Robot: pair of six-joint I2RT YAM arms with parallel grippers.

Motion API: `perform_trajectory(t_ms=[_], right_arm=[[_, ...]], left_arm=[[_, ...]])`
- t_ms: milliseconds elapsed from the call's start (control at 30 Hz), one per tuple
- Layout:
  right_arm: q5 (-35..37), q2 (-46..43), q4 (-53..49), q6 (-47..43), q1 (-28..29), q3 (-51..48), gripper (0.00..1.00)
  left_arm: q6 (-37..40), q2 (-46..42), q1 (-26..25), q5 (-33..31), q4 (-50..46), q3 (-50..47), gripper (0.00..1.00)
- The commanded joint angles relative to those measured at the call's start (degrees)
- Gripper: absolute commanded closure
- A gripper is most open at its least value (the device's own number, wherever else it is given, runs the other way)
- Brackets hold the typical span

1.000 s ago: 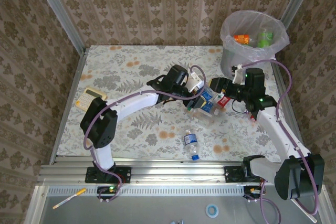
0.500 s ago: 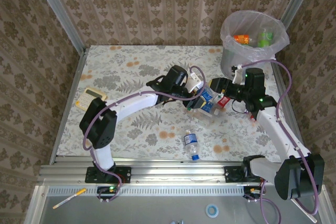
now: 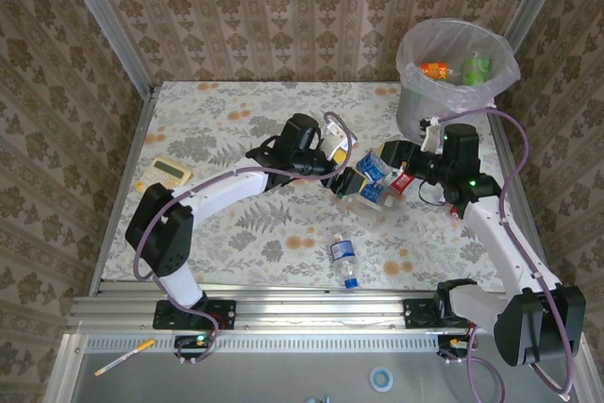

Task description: Throw the plastic bottles in the bin

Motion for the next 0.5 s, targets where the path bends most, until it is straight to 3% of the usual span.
perform_trajectory(t_ms=[0, 467], right_arm=[[1.27, -0.91, -1.15, -0.52, -0.06, -0.53, 0.54], [1.87, -0.74, -1.76, -0.95, -0.06, -0.4, 0.55]], left_arm=[[-1.24, -1.84, 0.2, 1.38, 2.61, -1.24, 0.0], [-0.66, -2.42, 0.57, 0.5, 3.19, -2.13, 0.0]])
